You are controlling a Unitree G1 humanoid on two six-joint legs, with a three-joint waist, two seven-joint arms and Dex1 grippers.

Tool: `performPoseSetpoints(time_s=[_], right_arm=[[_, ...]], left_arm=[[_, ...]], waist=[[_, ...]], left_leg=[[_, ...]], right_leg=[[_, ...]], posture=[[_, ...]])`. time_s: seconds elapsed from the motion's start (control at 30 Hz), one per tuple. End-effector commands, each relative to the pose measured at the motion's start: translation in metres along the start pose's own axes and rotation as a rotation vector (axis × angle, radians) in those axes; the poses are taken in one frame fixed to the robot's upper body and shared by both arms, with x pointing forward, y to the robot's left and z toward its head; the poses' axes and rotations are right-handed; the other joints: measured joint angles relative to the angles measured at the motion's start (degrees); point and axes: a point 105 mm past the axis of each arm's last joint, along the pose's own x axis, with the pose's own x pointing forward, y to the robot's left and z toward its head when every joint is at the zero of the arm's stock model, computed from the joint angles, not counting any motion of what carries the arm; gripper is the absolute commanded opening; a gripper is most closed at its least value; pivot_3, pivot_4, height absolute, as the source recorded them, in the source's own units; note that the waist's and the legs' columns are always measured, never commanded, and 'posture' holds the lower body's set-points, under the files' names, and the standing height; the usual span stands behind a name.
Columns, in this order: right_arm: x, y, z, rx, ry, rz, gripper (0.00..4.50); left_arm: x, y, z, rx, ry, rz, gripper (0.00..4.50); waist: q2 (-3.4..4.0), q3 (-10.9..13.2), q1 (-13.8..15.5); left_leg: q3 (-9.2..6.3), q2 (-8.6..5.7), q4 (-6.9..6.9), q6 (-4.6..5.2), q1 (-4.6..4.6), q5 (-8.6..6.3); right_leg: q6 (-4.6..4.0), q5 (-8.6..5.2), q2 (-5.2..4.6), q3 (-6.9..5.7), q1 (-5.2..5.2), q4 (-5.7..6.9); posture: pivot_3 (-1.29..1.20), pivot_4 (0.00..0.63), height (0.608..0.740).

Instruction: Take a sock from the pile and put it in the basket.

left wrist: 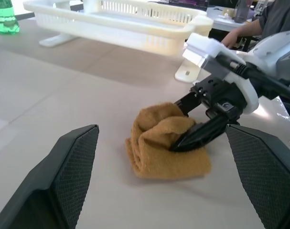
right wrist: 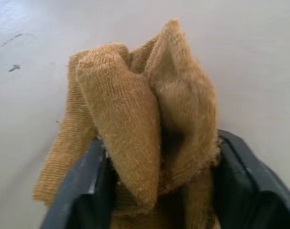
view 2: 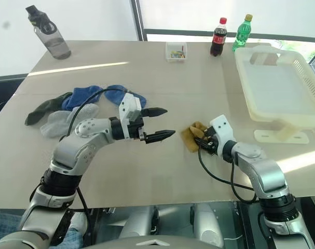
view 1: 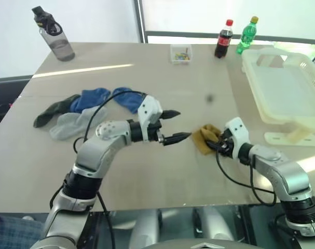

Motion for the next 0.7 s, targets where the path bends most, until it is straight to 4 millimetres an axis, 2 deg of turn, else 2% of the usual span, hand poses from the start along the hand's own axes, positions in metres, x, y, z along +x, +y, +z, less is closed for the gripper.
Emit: performPoseSetpoints(time_s=[0.03, 0.07, 0.13, 0.43, 0.57, 0.7], right_arm=[[0.003, 0.002, -0.049, 0.054, 0.186, 0.008, 1.15], [0.003, 0.001, -0.049, 0.053, 0.186, 0.008, 0.59], [0.003, 0.001, -0.048, 0.051, 0.185, 0.008, 0.02], [0.0, -0.008, -0.044, 0.049, 0.168, -0.042, 0.02], [-0.002, -0.012, -0.016, 0.031, 0.029, -0.055, 0.02], [-0.008, -0.013, -0.006, 0.024, -0.002, -0.044, 0.02]], left_arm=[[-0.01, 0.002, 0.012, 0.063, -0.031, 0.018, 4.5], [-0.011, 0.002, 0.011, 0.071, -0.022, 0.025, 4.5], [-0.013, 0.002, 0.01, 0.079, -0.023, 0.026, 4.5], [-0.033, -0.011, 0.01, 0.073, -0.007, 0.0, 4.5], [-0.054, -0.01, 0.02, 0.078, -0.025, 0.021, 4.5], [-0.071, -0.01, 0.029, 0.057, -0.046, 0.04, 4.5]], waist=[[-0.04, 0.0, 0.1], [-0.08, -0.1, 0.1], [-0.14, -0.1, 0.1], [-0.3, -0.2, 0.1], [-0.33, -0.2, 0.2], [-0.26, -0.2, 0.2]], left_leg=[[0.0, 0.0, 0.01, 0.0, 0.03, 0.0], [0.0, 0.0, 0.02, 0.0, 0.06, 0.0], [-0.01, 0.01, 0.04, 0.0, 0.09, 0.0], [-0.01, 0.05, 0.04, 0.0, 0.11, 0.0], [-0.01, 0.05, 0.07, 0.0, 0.1, 0.0], [-0.02, 0.07, 0.07, 0.0, 0.05, 0.0]], right_leg=[[0.05, -0.03, 0.0, 0.0, 0.03, 0.0], [0.06, -0.04, -0.01, -0.01, 0.06, 0.0], [0.07, -0.04, -0.01, -0.01, 0.1, 0.0], [0.04, -0.03, -0.02, -0.02, 0.11, 0.0], [0.07, -0.04, -0.05, -0.03, 0.11, 0.01], [0.06, -0.03, -0.06, 0.01, 0.04, 0.01]], posture=[[0.0, 0.15, 0.74], [0.0, 0.15, 0.74], [0.0, 0.15, 0.74], [0.0, 0.15, 0.74], [0.0, 0.15, 0.74], [0.0, 0.15, 0.74]])
